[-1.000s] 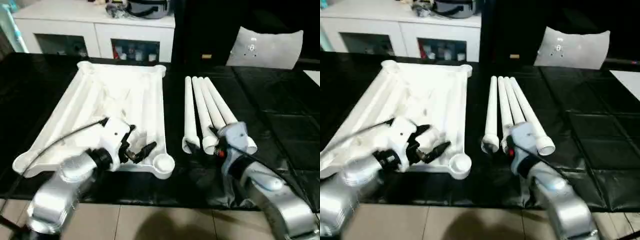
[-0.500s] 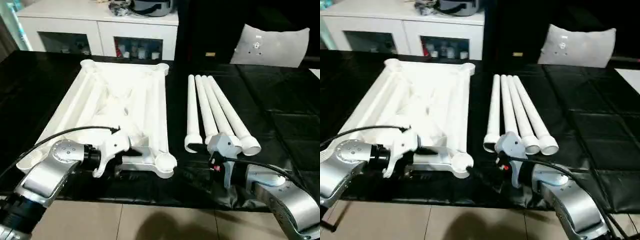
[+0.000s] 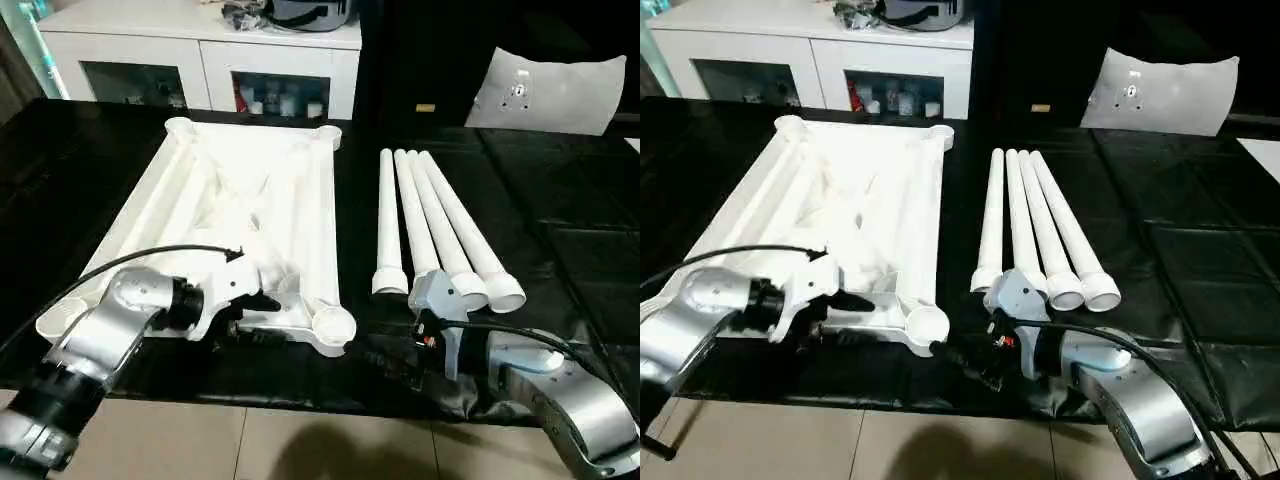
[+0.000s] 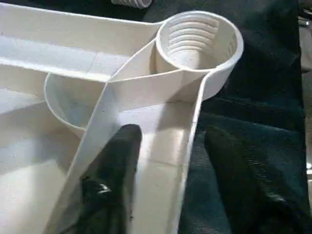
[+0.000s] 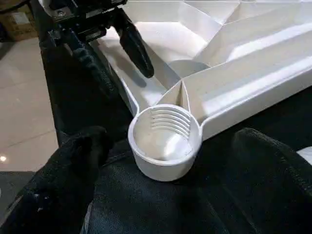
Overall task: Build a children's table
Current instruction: Move table base
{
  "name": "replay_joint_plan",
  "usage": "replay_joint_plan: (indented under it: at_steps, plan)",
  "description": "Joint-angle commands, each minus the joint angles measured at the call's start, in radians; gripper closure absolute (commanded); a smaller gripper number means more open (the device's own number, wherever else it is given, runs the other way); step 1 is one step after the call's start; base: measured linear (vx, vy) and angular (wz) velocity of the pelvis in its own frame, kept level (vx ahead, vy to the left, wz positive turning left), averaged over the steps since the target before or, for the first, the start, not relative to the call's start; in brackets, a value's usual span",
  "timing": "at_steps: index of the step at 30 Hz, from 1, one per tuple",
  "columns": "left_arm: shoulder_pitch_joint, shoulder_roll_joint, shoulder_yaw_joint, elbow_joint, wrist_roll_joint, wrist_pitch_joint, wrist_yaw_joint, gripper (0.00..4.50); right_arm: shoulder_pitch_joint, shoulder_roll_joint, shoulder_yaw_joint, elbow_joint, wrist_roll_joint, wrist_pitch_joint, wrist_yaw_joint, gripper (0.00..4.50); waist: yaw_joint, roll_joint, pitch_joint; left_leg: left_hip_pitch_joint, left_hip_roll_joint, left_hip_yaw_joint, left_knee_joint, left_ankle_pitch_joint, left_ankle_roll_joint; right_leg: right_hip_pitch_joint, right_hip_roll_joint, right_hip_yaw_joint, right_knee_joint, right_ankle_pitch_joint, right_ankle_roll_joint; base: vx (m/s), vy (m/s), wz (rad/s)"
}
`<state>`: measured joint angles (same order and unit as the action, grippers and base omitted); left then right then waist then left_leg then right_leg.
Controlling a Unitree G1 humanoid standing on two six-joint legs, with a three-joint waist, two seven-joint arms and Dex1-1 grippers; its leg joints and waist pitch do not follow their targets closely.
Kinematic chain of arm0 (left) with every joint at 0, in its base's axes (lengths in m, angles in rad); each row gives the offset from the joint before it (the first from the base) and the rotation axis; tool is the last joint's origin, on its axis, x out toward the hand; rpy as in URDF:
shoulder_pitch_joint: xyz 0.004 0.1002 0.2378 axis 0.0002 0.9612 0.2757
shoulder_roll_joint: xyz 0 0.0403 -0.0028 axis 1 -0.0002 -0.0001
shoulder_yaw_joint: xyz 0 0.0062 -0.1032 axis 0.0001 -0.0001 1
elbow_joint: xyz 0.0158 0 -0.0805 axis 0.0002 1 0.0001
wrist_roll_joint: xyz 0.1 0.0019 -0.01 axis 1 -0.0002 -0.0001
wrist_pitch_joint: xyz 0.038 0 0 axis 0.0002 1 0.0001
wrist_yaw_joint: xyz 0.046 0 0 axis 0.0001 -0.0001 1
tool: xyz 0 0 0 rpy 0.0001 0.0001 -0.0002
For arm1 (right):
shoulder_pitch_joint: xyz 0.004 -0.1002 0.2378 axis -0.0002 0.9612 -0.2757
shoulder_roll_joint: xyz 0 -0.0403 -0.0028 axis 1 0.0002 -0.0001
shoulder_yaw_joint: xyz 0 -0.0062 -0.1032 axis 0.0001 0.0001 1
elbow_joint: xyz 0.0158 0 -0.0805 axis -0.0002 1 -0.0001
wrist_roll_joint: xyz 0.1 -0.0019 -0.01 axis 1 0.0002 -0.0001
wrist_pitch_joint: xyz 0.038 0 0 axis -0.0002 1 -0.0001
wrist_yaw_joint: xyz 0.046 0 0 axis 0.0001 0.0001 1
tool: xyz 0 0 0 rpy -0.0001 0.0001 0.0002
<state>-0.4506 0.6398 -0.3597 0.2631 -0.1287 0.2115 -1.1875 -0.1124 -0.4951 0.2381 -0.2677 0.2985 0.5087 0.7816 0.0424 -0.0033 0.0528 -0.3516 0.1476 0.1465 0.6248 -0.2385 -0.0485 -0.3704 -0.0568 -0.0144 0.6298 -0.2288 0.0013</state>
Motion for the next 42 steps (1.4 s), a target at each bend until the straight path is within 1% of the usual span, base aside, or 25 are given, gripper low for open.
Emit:
replay_joint_plan:
  at_steps: [1,3,4,5,6,7,8,9,10,11,14,15,16,20,22,23,24,26,29,32,34,35,38,40,42]
  plan:
    - [-0.018,-0.005,-0.011,0.015,0.013,-0.014,-0.015,2.34,0.002,-0.007,-0.001,-0.005,-0.009,-0.009,-0.001,0.00,0.004,0.011,-0.051,0.004,0.072,-0.019,-0.093,-0.107,0.007,0.037,-0.086,0.043,-0.064,-0.012,-0.268,0.000,0.000,0.00]
    - [-0.026,-0.008,-0.015,0.026,0.013,-0.013,-0.031,2.49,0.005,-0.007,0.000,-0.010,-0.004,-0.006,0.001,0.00,0.006,0.011,-0.052,0.004,0.072,-0.019,-0.093,-0.107,0.007,0.037,-0.086,0.043,-0.064,-0.012,-0.270,0.000,0.000,0.00]
    - [-0.029,-0.008,-0.017,0.031,0.014,-0.014,-0.039,2.49,0.006,-0.007,0.000,-0.011,-0.002,-0.006,0.003,0.00,0.006,0.012,-0.052,0.004,0.073,-0.019,-0.094,-0.104,0.006,0.037,-0.086,0.043,-0.063,-0.006,-0.272,0.000,0.000,0.00]
    - [-0.033,-0.011,-0.020,0.039,0.014,-0.016,-0.048,2.58,0.007,-0.007,-0.001,-0.011,-0.001,-0.010,0.006,0.00,0.006,0.017,-0.052,0.004,0.073,-0.019,-0.094,-0.104,0.005,0.037,-0.086,0.043,-0.062,-0.002,-0.274,0.000,0.000,0.00]
    - [-0.036,-0.013,-0.022,0.045,0.014,-0.017,-0.052,2.80,0.008,-0.008,-0.001,-0.011,-0.001,-0.013,0.008,0.00,0.006,0.014,-0.052,0.005,0.073,-0.018,-0.094,-0.104,0.007,0.036,-0.085,0.042,-0.063,0.004,-0.276,0.000,0.000,0.00]
    - [-0.044,-0.017,-0.026,0.065,0.022,-0.022,-0.060,2.80,0.008,-0.009,-0.002,-0.009,0.001,-0.015,0.012,0.00,0.006,0.018,-0.052,0.005,0.073,-0.018,-0.094,-0.110,0.005,0.037,-0.085,0.042,-0.064,0.006,-0.279,0.000,0.000,0.00]
    - [-0.047,-0.018,-0.029,0.073,0.028,-0.022,-0.061,2.86,0.009,-0.009,-0.004,-0.011,0.002,-0.013,0.013,0.00,0.006,0.016,-0.052,0.005,0.073,-0.018,-0.093,-0.110,0.005,0.037,-0.085,0.043,-0.063,0.008,-0.280,0.000,0.000,0.00]
    - [-0.047,-0.018,-0.029,0.073,0.028,-0.022,-0.061,2.89,0.009,-0.009,-0.004,-0.011,0.002,-0.013,0.013,0.00,0.007,0.016,-0.053,0.005,0.073,-0.018,-0.093,-0.107,0.006,0.037,-0.086,0.042,-0.062,0.013,-0.281,0.000,0.000,0.00]
    - [-0.049,-0.020,-0.031,0.082,0.034,-0.025,-0.062,3.06,0.009,-0.009,-0.005,-0.013,0.004,-0.012,0.013,0.00,0.007,0.019,-0.053,0.005,0.074,-0.018,-0.093,-0.103,0.007,0.038,-0.086,0.043,-0.062,0.023,-0.283,0.000,0.000,0.00]
    - [-0.051,-0.021,-0.032,0.088,0.038,-0.027,-0.062,3.06,0.008,-0.009,-0.006,-0.014,0.005,-0.011,0.013,0.00,0.007,0.019,-0.053,0.004,0.073,-0.018,-0.093,-0.101,0.008,0.038,-0.086,0.043,-0.061,0.027,-0.284,0.000,0.000,0.00]
    - [-0.053,-0.025,-0.033,0.101,0.040,-0.016,-0.069,3.38,0.013,-0.013,-0.003,-0.021,0.008,-0.007,0.018,0.00,0.008,0.020,-0.052,0.006,0.075,-0.018,-0.094,-0.107,0.008,0.038,-0.086,0.043,-0.062,0.022,-0.288,0.000,0.000,0.00]
    - [-0.053,-0.025,-0.033,0.101,0.040,-0.016,-0.069,3.38,0.013,-0.013,-0.003,-0.021,0.008,-0.007,0.018,0.00,0.008,0.020,-0.052,0.006,0.075,-0.018,-0.094,-0.107,0.008,0.038,-0.086,0.043,-0.062,0.022,-0.288,0.000,0.000,0.00]
    - [-0.053,-0.025,-0.035,0.104,0.046,-0.012,-0.067,3.50,0.015,-0.014,-0.001,-0.022,0.005,-0.010,0.019,0.00,0.009,0.021,-0.051,0.006,0.075,-0.018,-0.095,-0.113,0.006,0.037,-0.087,0.043,-0.062,0.017,-0.290,0.000,0.000,0.00]
    - [-0.054,-0.035,-0.020,0.120,0.047,-0.009,-0.057,3.83,0.013,-0.011,-0.002,-0.019,0.004,-0.014,0.020,0.00,0.010,0.019,-0.050,0.006,0.076,-0.018,-0.095,-0.118,0.004,0.037,-0.087,0.044,-0.064,0.003,-0.287,0.000,0.000,0.00]
    - [-0.060,-0.044,-0.003,0.135,0.047,-0.006,-0.036,3.92,0.012,-0.011,-0.005,-0.018,0.002,-0.017,0.017,0.00,0.011,0.020,-0.050,0.006,0.076,-0.017,-0.095,-0.121,0.002,0.037,-0.087,0.044,-0.065,-0.006,-0.286,0.000,0.000,0.00]
    - [-0.061,-0.046,0.005,0.138,0.048,-0.006,-0.021,4.00,0.010,-0.011,-0.006,-0.016,0.001,-0.018,0.016,0.00,0.011,0.015,-0.050,0.005,0.076,-0.017,-0.095,-0.119,0.003,0.038,-0.088,0.044,-0.065,-0.007,-0.285,0.000,0.000,0.00]
    - [-0.061,-0.046,0.005,0.138,0.048,-0.006,-0.021,4.06,0.010,-0.011,-0.006,-0.016,0.001,-0.018,0.016,0.00,0.012,0.018,-0.049,0.005,0.077,-0.017,-0.096,-0.120,0.004,0.037,-0.089,0.045,-0.065,-0.014,-0.284,0.000,0.000,0.00]
    - [-0.061,-0.047,0.013,0.141,0.049,-0.006,-0.009,4.21,0.008,-0.010,-0.008,-0.013,0.000,-0.020,0.014,0.00,0.013,0.017,-0.049,0.005,0.076,-0.017,-0.096,-0.123,0.003,0.037,-0.088,0.045,-0.067,-0.024,-0.281,0.000,0.000,0.00]
    - [-0.053,-0.040,0.027,0.142,0.053,-0.002,0.007,4.30,-0.004,-0.011,-0.010,0.002,-0.009,-0.025,0.009,0.00,0.006,0.016,-0.051,0.000,0.075,-0.019,-0.095,-0.107,0.003,0.041,-0.088,0.044,-0.063,-0.001,-0.279,0.000,0.000,0.00]
    - [-0.050,-0.042,0.035,0.147,0.055,-0.014,0.011,4.48,-0.011,-0.008,-0.016,0.005,-0.010,-0.025,0.003,0.00,-0.004,0.016,-0.053,-0.003,0.073,-0.018,-0.091,-0.073,0.017,0.044,-0.088,0.043,-0.061,0.050,-0.287,0.000,0.000,0.00]
    - [-0.047,-0.040,0.034,0.152,0.061,-0.023,0.007,4.48,-0.017,-0.006,-0.020,0.007,-0.009,-0.022,-0.002,0.00,-0.005,0.016,-0.055,-0.002,0.072,-0.016,-0.088,-0.053,0.030,0.043,-0.086,0.043,-0.059,0.075,-0.294,0.000,0.000,0.00]
    - [-0.046,-0.038,0.034,0.159,0.064,-0.031,0.009,4.48,-0.021,-0.007,-0.023,0.013,-0.012,-0.025,-0.004,0.00,-0.005,0.017,-0.054,-0.001,0.073,-0.016,-0.088,-0.054,0.031,0.042,-0.086,0.043,-0.060,0.075,-0.295,0.000,0.000,0.00]
    - [-0.041,-0.042,0.046,0.165,0.058,-0.045,0.021,4.48,-0.024,0.005,-0.035,0.017,-0.003,-0.016,-0.016,0.00,-0.004,0.018,-0.052,0.001,0.075,-0.015,-0.091,-0.079,0.027,0.040,-0.085,0.042,-0.062,0.040,-0.296,0.000,0.000,0.00]
    - [-0.038,-0.044,0.057,0.167,0.048,-0.062,0.024,4.48,-0.036,0.036,-0.058,0.029,0.008,-0.018,-0.048,0.00,-0.005,0.012,-0.052,0.001,0.076,-0.014,-0.092,-0.090,0.022,0.039,-0.086,0.043,-0.063,0.019,-0.296,0.000,0.000,0.00]
    - [-0.034,-0.046,0.065,0.160,0.038,-0.060,0.024,4.48,-0.048,0.056,-0.071,0.043,0.000,-0.035,-0.078,0.00,-0.006,0.015,-0.052,0.002,0.075,-0.014,-0.093,-0.084,0.017,0.037,-0.087,0.043,-0.062,0.014,-0.295,0.000,0.000,0.00]
